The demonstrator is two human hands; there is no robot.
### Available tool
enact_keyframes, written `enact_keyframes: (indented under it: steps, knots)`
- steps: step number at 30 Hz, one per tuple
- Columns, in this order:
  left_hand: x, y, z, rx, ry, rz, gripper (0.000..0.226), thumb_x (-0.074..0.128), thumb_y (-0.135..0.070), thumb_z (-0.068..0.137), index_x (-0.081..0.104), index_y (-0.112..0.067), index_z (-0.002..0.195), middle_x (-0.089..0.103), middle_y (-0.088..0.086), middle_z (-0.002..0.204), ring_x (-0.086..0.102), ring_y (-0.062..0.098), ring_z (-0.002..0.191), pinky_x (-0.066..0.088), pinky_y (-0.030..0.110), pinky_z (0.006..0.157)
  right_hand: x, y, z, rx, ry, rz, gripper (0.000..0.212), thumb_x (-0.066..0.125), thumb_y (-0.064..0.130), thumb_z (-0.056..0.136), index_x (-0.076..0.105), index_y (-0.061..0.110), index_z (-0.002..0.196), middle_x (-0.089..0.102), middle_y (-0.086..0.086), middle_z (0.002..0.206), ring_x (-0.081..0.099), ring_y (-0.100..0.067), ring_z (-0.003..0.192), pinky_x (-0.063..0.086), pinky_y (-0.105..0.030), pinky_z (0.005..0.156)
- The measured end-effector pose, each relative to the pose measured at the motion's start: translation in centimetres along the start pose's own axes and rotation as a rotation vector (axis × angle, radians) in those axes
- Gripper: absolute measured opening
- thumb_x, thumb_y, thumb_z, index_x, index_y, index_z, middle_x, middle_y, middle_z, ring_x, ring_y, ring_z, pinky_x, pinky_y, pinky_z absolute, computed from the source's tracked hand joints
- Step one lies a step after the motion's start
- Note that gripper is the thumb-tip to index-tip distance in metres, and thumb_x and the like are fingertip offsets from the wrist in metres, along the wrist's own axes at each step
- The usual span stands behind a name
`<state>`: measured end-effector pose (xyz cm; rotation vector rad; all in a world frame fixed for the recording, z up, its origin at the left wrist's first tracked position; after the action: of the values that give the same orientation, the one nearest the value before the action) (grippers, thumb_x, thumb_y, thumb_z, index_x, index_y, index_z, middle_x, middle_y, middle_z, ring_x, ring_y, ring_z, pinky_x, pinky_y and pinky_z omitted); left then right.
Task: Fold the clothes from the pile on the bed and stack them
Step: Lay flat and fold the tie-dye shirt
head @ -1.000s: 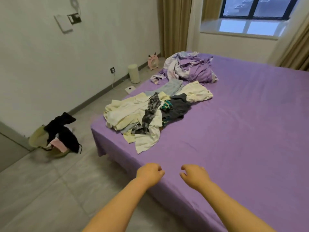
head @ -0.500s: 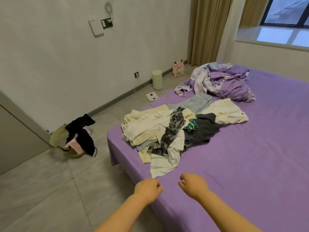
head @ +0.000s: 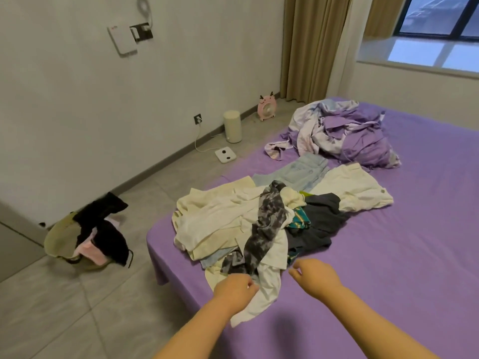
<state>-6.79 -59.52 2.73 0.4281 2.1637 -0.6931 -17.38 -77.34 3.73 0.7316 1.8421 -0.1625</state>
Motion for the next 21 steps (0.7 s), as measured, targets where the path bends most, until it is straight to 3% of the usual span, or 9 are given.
enact_keyframes:
  steps: [4, 8, 13, 17, 21]
  knots:
    - [-2.6, 0.7, 5.9, 0.07, 0.054, -0.002, 0.03, 0.043, -0.044, 0.095, 0.06, -0.021, 0.087, 0.065, 0.001, 0.094, 0.061, 0.022, 0.093, 0.042, 0.031, 0.07, -0.5, 0.5, 5.2, 0.072, 0.023, 0.044, 0.034, 0.038, 0.044, 0.099, 0.059, 0.017, 0.1, 0.064, 0.0, 0.104, 0.06, -0.019, 0.091, 0.043, -0.03, 0.068]
    - [-5.4, 1.5, 12.1, 0.112, 0.099, -0.007, 0.034, 0.044, -0.044, 0.096, 0.064, -0.016, 0.095, 0.068, 0.003, 0.1, 0.062, 0.022, 0.095, 0.046, 0.032, 0.077, -1.2, 1.4, 10.3, 0.131, 0.052, 0.074, 0.03, 0.036, 0.046, 0.099, 0.052, 0.021, 0.092, 0.058, 0.002, 0.095, 0.057, -0.016, 0.085, 0.04, -0.026, 0.063]
    - [-7.7, 1.8, 20.1, 0.15, 0.193, -0.022, 0.033, 0.042, -0.043, 0.097, 0.064, -0.018, 0.095, 0.063, 0.0, 0.092, 0.061, 0.021, 0.091, 0.041, 0.029, 0.07, -1.8, 1.6, 16.6, 0.226, 0.044, 0.173, 0.034, 0.037, 0.045, 0.099, 0.06, 0.021, 0.104, 0.062, 0.002, 0.098, 0.058, -0.014, 0.087, 0.047, -0.027, 0.071]
    - [-8.2, 1.9, 26.0, 0.166, 0.239, -0.103, 0.032, 0.042, -0.037, 0.098, 0.065, -0.015, 0.098, 0.066, 0.005, 0.099, 0.06, 0.022, 0.095, 0.044, 0.03, 0.077, -1.8, 1.1, 20.9, 0.285, 0.032, 0.253, 0.026, 0.041, 0.044, 0.098, 0.059, 0.025, 0.102, 0.058, 0.004, 0.097, 0.055, -0.012, 0.084, 0.046, -0.025, 0.068]
    - [-8.0, 0.6, 30.8, 0.156, 0.229, -0.192, 0.035, 0.044, -0.036, 0.099, 0.058, -0.019, 0.126, 0.062, 0.003, 0.122, 0.058, 0.018, 0.11, 0.043, 0.028, 0.088, -1.5, 0.6, 23.9, 0.354, 0.001, 0.33, 0.029, 0.044, 0.043, 0.097, 0.053, 0.027, 0.119, 0.057, 0.003, 0.11, 0.057, -0.012, 0.097, 0.052, -0.028, 0.08]
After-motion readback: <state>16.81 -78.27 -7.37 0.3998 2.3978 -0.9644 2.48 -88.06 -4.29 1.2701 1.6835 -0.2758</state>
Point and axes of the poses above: each hand's wrist, its own z-axis towards the middle knuckle, its own x-axis out of the palm, y = z × x, the point moved 1 cm from there along z, towards the middle knuckle
